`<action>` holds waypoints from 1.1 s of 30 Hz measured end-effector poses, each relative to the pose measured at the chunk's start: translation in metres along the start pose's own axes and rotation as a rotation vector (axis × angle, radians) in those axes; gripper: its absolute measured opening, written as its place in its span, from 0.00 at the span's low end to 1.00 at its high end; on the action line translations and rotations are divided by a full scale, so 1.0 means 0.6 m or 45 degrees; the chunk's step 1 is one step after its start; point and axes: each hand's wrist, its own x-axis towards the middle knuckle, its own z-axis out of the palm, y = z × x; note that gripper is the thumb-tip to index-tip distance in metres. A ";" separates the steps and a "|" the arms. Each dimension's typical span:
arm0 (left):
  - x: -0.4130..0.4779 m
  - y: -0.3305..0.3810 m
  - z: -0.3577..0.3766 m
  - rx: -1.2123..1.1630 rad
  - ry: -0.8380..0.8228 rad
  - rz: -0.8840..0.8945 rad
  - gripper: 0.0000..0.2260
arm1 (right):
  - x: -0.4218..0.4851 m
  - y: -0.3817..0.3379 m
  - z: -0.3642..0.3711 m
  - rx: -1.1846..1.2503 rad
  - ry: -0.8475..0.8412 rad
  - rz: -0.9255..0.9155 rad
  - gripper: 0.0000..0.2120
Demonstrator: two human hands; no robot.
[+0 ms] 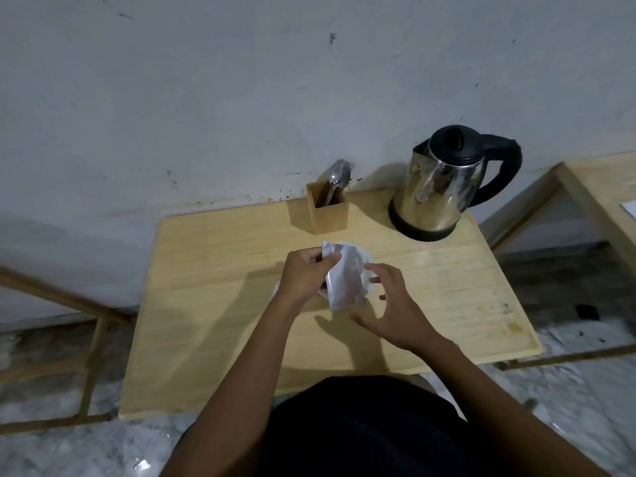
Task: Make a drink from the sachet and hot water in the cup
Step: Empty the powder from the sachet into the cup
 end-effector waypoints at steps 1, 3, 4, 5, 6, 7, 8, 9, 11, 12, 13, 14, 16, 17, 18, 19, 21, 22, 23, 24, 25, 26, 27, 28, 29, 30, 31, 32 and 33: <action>0.003 0.001 0.005 0.007 -0.012 -0.018 0.17 | -0.003 0.001 0.001 -0.051 0.011 -0.018 0.38; 0.007 0.006 0.015 -0.002 -0.025 -0.049 0.15 | -0.003 0.001 0.003 -0.134 0.095 -0.066 0.33; 0.009 0.009 0.019 -0.015 -0.022 -0.065 0.15 | -0.001 0.001 0.004 -0.144 0.145 -0.099 0.29; 0.010 0.011 0.023 -0.026 -0.011 -0.080 0.13 | 0.000 0.001 0.005 -0.121 0.193 -0.137 0.24; 0.012 0.012 0.026 -0.030 -0.001 -0.091 0.12 | 0.002 0.003 0.007 -0.080 0.243 -0.171 0.19; 0.013 0.012 0.029 -0.023 0.006 -0.104 0.11 | 0.003 0.006 0.008 -0.048 0.293 -0.203 0.16; 0.015 0.014 0.031 -0.017 0.013 -0.117 0.10 | 0.005 0.009 0.009 -0.035 0.341 -0.232 0.14; 0.017 0.015 0.032 -0.015 0.022 -0.134 0.10 | 0.007 0.012 0.009 -0.032 0.380 -0.254 0.12; 0.020 0.015 0.030 -0.035 0.043 -0.167 0.10 | 0.013 0.015 0.006 -0.029 0.421 -0.260 0.12; 0.022 0.017 0.028 -0.046 0.055 -0.172 0.11 | 0.018 0.016 0.002 -0.032 0.434 -0.248 0.12; 0.024 0.017 0.023 -0.034 0.071 -0.162 0.11 | 0.024 0.018 -0.001 -0.036 0.437 -0.233 0.11; 0.026 0.015 0.017 -0.004 0.088 -0.135 0.11 | 0.031 0.018 -0.005 -0.044 0.429 -0.213 0.10; 0.033 0.003 0.002 0.106 0.092 -0.049 0.13 | 0.045 0.018 -0.012 -0.070 0.383 -0.159 0.08; 0.037 -0.004 -0.005 0.168 0.070 0.000 0.13 | 0.052 0.016 -0.015 -0.097 0.362 -0.136 0.08; 0.039 -0.010 -0.011 0.225 0.041 0.049 0.13 | 0.058 0.014 -0.019 -0.138 0.345 -0.114 0.07; 0.041 -0.015 -0.016 0.275 0.012 0.094 0.13 | 0.065 0.011 -0.024 -0.185 0.326 -0.088 0.07; 0.047 -0.023 -0.021 0.369 -0.029 0.175 0.12 | 0.079 0.006 -0.036 -0.269 0.261 -0.030 0.06; 0.052 -0.026 -0.021 0.420 -0.035 0.219 0.11 | 0.085 0.003 -0.043 -0.294 0.216 -0.012 0.06; 0.058 -0.028 -0.021 0.473 -0.032 0.260 0.10 | 0.092 0.001 -0.049 -0.310 0.170 -0.003 0.06; 0.063 -0.030 -0.020 0.518 -0.019 0.286 0.09 | 0.099 -0.003 -0.055 -0.319 0.134 -0.003 0.06; 0.068 -0.031 -0.019 0.548 0.000 0.294 0.08 | 0.105 -0.005 -0.061 -0.323 0.107 -0.008 0.07; 0.073 -0.032 -0.019 0.562 0.021 0.294 0.07 | 0.111 -0.009 -0.065 -0.324 0.091 -0.015 0.07; 0.077 -0.032 -0.020 0.564 0.039 0.293 0.07 | 0.117 -0.012 -0.070 -0.322 0.085 -0.021 0.07; 0.080 -0.033 -0.021 0.563 0.053 0.293 0.07 | 0.122 -0.014 -0.073 -0.312 0.084 -0.025 0.07; 0.082 -0.033 -0.021 0.559 0.061 0.297 0.07 | 0.126 -0.016 -0.077 -0.294 0.089 -0.031 0.06; 0.084 -0.034 -0.022 0.550 0.066 0.301 0.07 | 0.130 -0.017 -0.080 -0.271 0.093 -0.037 0.05; 0.085 -0.034 -0.023 0.540 0.067 0.304 0.07 | 0.134 -0.018 -0.083 -0.250 0.094 -0.041 0.04; 0.085 -0.035 -0.023 0.528 0.070 0.307 0.07 | 0.136 -0.018 -0.084 -0.234 0.092 -0.043 0.04; 0.085 -0.035 -0.023 0.515 0.075 0.308 0.07 | 0.137 -0.019 -0.085 -0.227 0.089 -0.043 0.03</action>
